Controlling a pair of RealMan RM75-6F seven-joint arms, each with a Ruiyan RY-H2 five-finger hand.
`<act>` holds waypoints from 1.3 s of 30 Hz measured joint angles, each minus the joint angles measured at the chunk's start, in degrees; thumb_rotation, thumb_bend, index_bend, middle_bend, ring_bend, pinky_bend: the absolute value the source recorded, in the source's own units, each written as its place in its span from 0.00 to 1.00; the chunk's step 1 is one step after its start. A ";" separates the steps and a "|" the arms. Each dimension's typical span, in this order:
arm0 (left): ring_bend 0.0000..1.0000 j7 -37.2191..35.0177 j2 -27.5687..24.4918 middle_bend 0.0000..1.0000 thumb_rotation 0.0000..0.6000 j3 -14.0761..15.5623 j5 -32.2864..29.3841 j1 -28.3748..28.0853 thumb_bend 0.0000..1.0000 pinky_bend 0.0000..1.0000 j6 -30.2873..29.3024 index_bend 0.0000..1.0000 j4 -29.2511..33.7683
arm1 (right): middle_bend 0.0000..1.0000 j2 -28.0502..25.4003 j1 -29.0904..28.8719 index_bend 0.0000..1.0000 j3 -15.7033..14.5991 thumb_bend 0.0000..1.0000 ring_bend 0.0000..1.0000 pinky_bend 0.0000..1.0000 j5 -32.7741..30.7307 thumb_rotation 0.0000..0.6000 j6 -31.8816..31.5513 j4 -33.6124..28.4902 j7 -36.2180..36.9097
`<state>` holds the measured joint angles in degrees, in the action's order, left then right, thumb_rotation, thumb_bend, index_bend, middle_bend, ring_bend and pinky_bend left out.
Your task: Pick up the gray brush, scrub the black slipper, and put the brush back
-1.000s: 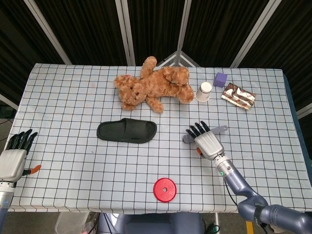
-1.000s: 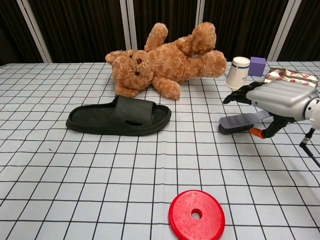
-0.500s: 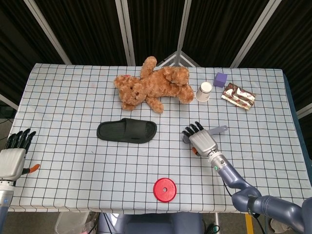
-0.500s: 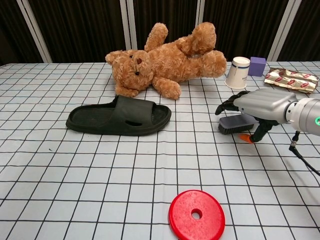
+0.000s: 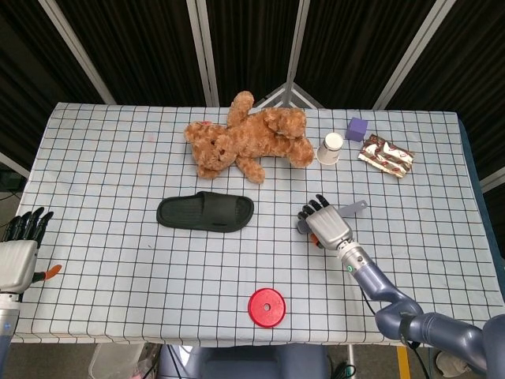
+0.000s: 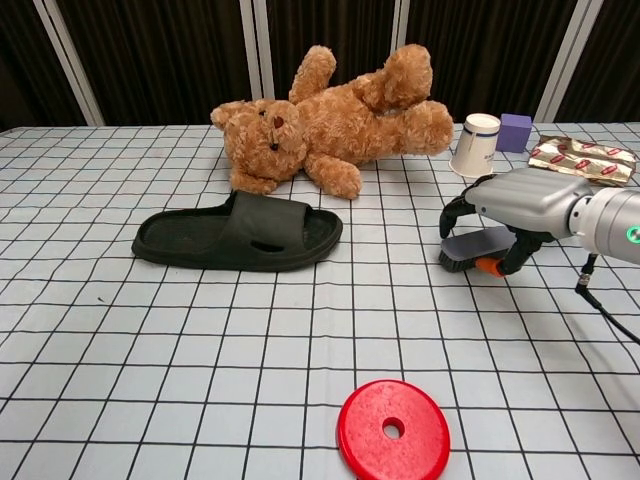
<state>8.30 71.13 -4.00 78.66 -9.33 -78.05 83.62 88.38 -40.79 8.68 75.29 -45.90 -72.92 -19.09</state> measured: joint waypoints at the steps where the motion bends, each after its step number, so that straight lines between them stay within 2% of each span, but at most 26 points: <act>1: 0.00 0.10 0.03 0.00 1.00 0.02 0.04 0.00 0.11 0.00 -0.04 0.00 0.05 | 0.26 0.02 -0.11 0.31 -0.14 0.45 0.17 0.10 0.12 1.00 0.03 0.20 0.18; 8: 0.00 0.90 0.18 0.00 1.00 0.03 -0.10 0.17 0.11 0.00 -0.48 0.00 0.51 | 0.26 -0.21 -0.82 0.32 -0.69 0.45 0.17 0.10 0.64 1.00 0.04 1.02 1.27; 19: 0.00 1.51 0.33 0.00 1.00 0.13 -0.25 0.15 0.12 0.00 -0.41 0.00 0.75 | 0.31 0.08 -1.42 0.37 -1.27 0.45 0.22 0.14 0.58 1.00 0.09 2.83 2.73; 28: 0.00 1.68 0.54 0.00 1.00 0.10 -0.35 0.03 0.12 0.00 -0.24 0.00 0.55 | 0.33 0.68 -1.78 0.40 -1.73 0.45 0.23 0.22 0.86 1.00 0.07 4.39 4.15; 33: 0.00 1.73 0.61 0.00 1.00 0.05 -0.52 -0.04 0.12 0.00 -0.12 0.00 0.44 | 0.39 1.20 -1.82 0.49 -1.98 0.45 0.28 0.34 1.27 1.00 -0.23 5.49 5.60; 39: 0.00 1.88 0.63 0.00 1.00 0.22 -0.22 -0.05 0.12 0.00 -0.24 0.00 0.63 | 0.50 1.71 -1.77 0.60 -2.36 0.45 0.37 0.40 2.58 1.00 -1.13 6.51 8.81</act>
<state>10.17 71.76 -3.79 78.43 -9.38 -78.29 84.24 90.09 -42.55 6.32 77.87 -47.03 -66.40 -10.28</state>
